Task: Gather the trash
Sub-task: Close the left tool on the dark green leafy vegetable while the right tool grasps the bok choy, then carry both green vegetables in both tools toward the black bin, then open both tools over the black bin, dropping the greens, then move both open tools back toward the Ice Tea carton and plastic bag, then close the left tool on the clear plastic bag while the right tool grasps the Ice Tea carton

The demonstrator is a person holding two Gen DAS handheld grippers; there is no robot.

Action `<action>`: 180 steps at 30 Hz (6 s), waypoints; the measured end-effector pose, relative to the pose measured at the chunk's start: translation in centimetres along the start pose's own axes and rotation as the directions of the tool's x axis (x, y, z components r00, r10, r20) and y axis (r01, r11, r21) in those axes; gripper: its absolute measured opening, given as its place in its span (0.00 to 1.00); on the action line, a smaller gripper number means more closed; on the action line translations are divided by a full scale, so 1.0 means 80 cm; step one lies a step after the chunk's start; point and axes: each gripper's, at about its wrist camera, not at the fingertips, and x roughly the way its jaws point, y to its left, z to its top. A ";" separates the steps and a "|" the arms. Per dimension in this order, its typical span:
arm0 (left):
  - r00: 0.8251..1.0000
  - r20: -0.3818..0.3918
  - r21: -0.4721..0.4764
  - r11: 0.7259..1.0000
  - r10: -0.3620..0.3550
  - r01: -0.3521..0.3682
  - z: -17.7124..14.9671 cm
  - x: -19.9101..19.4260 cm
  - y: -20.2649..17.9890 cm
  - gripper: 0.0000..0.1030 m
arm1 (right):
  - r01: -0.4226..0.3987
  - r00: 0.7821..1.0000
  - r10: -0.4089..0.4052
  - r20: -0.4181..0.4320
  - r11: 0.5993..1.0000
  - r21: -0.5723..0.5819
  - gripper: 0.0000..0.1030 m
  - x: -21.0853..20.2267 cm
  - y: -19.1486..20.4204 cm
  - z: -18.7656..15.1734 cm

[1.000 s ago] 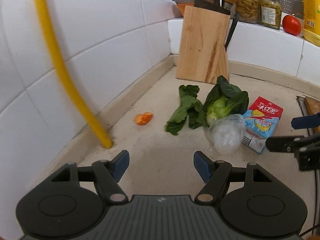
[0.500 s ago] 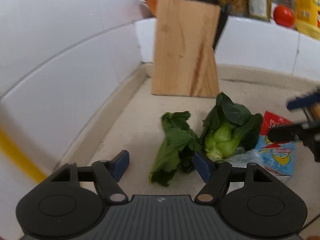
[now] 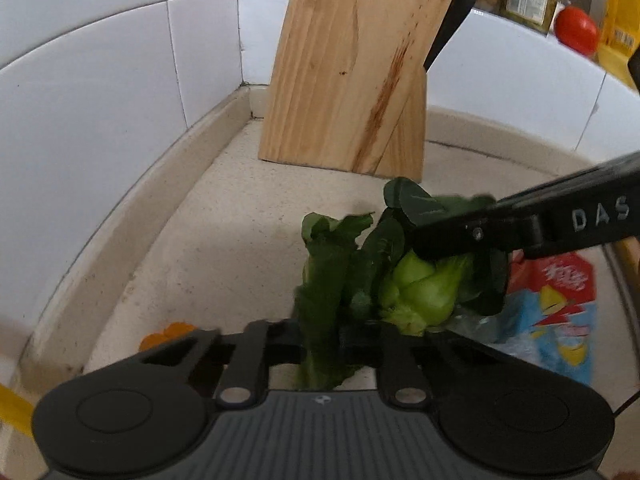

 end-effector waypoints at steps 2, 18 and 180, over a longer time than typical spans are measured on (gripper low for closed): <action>0.999 0.013 -0.032 0.999 -0.031 0.032 0.000 -0.011 0.003 0.05 | -0.032 0.999 0.032 -0.012 0.999 0.004 0.30 -0.005 0.006 0.001; 0.987 0.152 -0.091 0.993 -0.055 0.070 -0.007 -0.131 0.000 0.03 | -0.194 0.980 0.196 0.040 0.980 -0.043 0.07 -0.072 0.063 -0.004; 0.997 0.018 0.323 0.944 0.070 -0.072 -0.041 -0.055 -0.143 0.78 | 0.110 0.991 -0.110 -0.074 0.994 -0.013 1.00 -0.083 -0.039 -0.052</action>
